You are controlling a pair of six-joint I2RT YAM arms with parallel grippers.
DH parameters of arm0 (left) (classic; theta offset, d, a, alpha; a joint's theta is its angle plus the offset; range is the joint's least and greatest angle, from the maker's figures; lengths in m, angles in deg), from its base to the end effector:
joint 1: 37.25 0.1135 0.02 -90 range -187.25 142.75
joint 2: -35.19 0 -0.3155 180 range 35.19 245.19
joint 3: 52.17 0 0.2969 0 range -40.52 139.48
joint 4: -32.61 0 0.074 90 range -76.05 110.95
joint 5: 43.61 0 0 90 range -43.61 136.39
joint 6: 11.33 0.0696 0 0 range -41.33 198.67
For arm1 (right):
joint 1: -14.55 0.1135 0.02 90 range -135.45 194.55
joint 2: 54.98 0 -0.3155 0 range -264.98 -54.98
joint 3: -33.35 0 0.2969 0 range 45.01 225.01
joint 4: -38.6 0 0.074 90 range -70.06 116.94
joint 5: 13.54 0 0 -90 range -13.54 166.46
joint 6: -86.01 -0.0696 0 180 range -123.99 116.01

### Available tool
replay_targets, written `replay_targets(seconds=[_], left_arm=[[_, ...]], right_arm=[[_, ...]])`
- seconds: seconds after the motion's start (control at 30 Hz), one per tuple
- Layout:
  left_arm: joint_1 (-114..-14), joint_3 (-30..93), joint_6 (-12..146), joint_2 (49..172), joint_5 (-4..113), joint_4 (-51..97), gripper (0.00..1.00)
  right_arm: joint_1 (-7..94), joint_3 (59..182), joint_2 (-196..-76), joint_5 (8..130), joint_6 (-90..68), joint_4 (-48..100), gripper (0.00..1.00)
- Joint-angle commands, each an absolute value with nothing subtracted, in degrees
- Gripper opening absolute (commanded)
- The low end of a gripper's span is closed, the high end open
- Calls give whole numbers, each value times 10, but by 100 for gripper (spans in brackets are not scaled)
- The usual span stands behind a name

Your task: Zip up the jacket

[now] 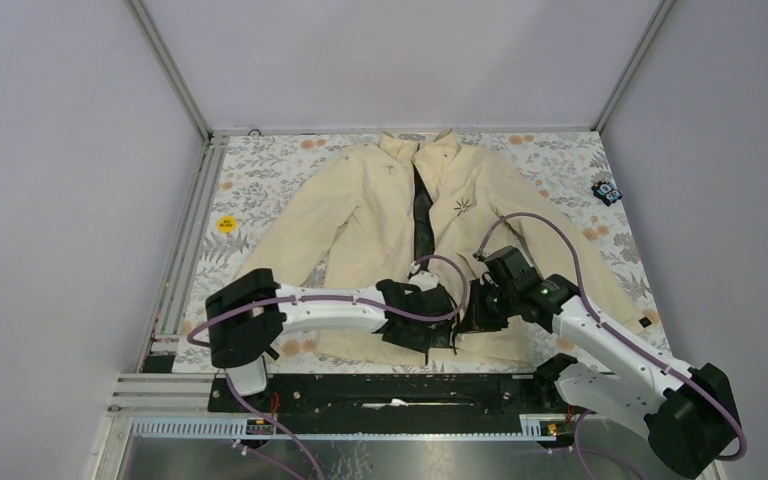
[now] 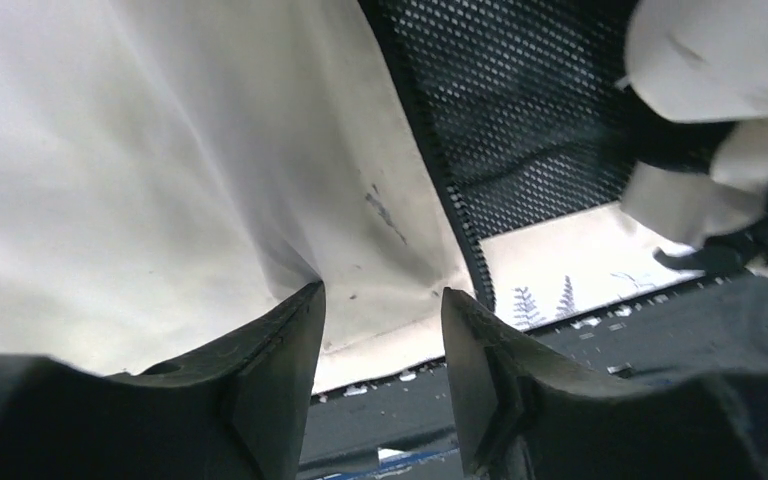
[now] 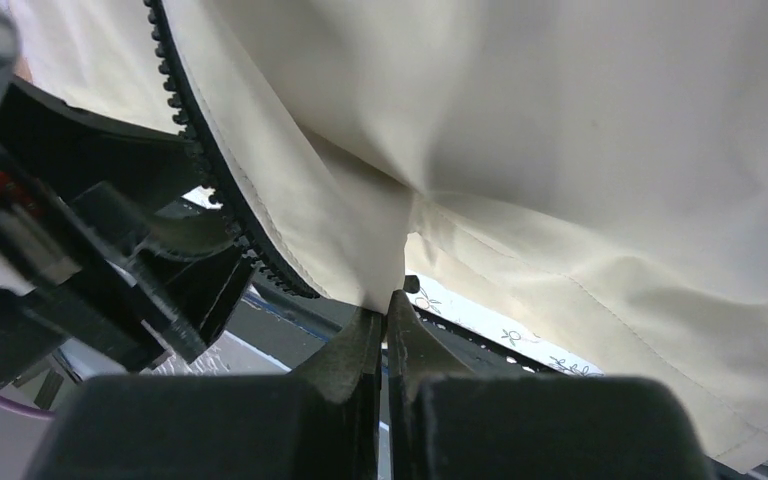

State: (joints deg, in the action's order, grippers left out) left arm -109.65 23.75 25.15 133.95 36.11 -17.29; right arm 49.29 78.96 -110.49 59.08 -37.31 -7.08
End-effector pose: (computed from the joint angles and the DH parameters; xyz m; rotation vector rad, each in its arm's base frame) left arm 0.1279 -0.3622 0.1740 0.4267 2.8020 -0.2672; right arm 0.1633 0.1386 0.2067 -0.1610 2.6936 0.8086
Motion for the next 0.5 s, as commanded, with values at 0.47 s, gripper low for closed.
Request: replay_targets(seconds=[0.47], left_arm=[[-1072, 320, 133, 1406, 401, -309, 61]], right_arm=[[491, 800, -1068, 592, -385, -78, 0]])
